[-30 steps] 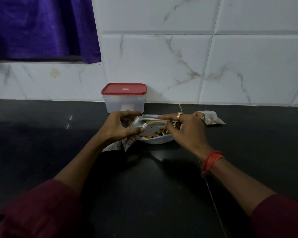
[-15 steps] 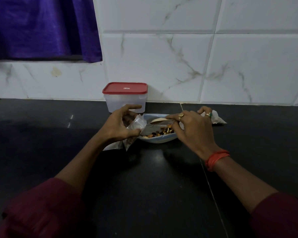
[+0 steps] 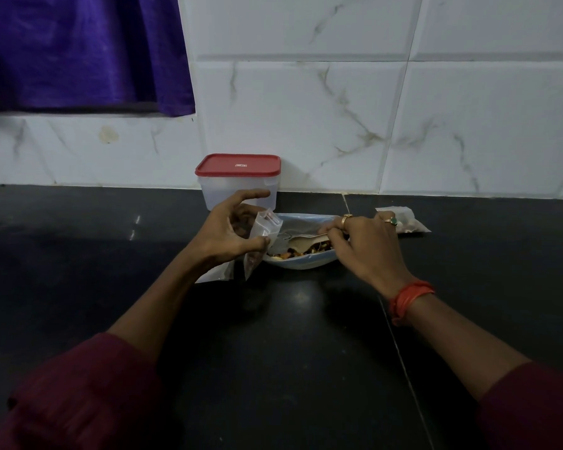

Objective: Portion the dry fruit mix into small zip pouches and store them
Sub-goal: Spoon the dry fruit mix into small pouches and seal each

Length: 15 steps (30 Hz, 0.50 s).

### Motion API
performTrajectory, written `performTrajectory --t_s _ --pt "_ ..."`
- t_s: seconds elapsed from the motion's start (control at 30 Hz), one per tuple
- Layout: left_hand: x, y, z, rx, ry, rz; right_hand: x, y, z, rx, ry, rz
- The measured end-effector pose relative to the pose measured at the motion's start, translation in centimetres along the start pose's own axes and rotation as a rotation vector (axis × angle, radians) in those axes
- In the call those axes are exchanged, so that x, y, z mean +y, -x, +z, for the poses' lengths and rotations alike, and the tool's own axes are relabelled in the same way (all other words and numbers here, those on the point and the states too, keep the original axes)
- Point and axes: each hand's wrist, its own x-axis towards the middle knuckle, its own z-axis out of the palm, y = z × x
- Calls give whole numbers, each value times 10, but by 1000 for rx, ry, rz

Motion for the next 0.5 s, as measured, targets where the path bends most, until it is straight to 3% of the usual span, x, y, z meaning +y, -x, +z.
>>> performTrajectory --t_s 0.23,0.5 --pt "0 0 0 8 -12 -2 -10 2 9 -134 -97 112" --pt "0 0 1 29 -11 10 -15 1 3 -100 -268 372"
